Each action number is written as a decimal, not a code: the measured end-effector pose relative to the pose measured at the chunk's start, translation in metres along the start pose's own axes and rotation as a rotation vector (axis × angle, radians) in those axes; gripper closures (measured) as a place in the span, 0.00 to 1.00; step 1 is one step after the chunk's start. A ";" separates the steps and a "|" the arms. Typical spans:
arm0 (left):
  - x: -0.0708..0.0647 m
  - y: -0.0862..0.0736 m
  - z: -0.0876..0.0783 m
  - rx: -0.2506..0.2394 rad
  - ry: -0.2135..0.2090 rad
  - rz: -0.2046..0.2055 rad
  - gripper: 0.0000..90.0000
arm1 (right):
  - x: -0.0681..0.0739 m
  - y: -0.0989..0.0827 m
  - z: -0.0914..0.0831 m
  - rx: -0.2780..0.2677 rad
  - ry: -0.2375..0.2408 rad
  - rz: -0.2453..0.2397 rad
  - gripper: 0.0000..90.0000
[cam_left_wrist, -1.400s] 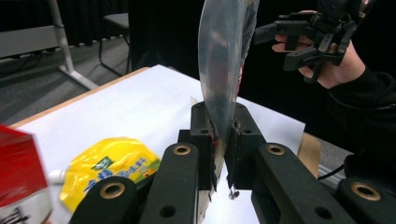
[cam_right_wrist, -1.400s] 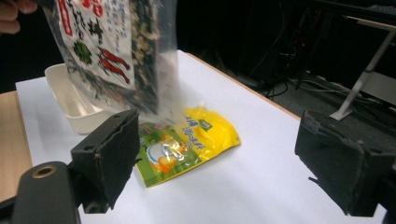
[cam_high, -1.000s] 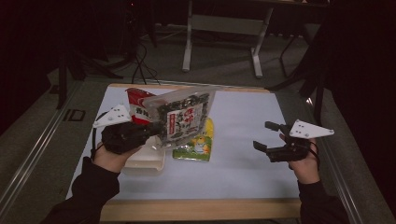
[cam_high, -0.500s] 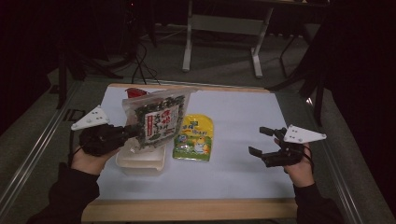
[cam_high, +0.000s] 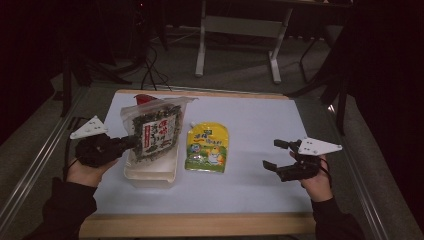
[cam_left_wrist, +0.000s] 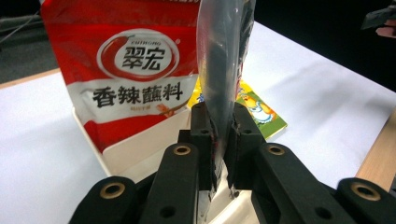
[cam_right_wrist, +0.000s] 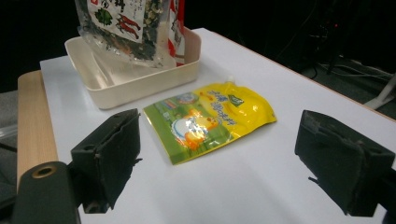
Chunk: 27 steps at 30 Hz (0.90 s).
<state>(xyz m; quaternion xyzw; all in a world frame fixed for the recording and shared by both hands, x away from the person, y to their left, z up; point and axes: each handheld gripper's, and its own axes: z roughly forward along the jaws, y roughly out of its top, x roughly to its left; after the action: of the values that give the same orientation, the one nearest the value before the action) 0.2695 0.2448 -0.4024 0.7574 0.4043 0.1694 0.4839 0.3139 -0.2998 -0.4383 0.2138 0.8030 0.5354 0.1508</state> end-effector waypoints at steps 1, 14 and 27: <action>0.001 -0.001 0.000 0.001 0.003 -0.006 0.94 | -0.001 -0.001 0.001 0.004 -0.001 0.001 0.15; 0.001 0.001 -0.004 0.010 -0.002 -0.005 0.94 | -0.002 0.000 0.000 -0.001 0.000 0.005 0.16; 0.010 -0.011 0.013 0.034 0.007 0.012 0.94 | -0.002 0.000 0.001 0.004 0.000 0.000 0.16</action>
<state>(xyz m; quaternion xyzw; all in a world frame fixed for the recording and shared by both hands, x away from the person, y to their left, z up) 0.2788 0.2467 -0.4199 0.7674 0.4041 0.1682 0.4685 0.3159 -0.3000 -0.4387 0.2140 0.8042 0.5338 0.1502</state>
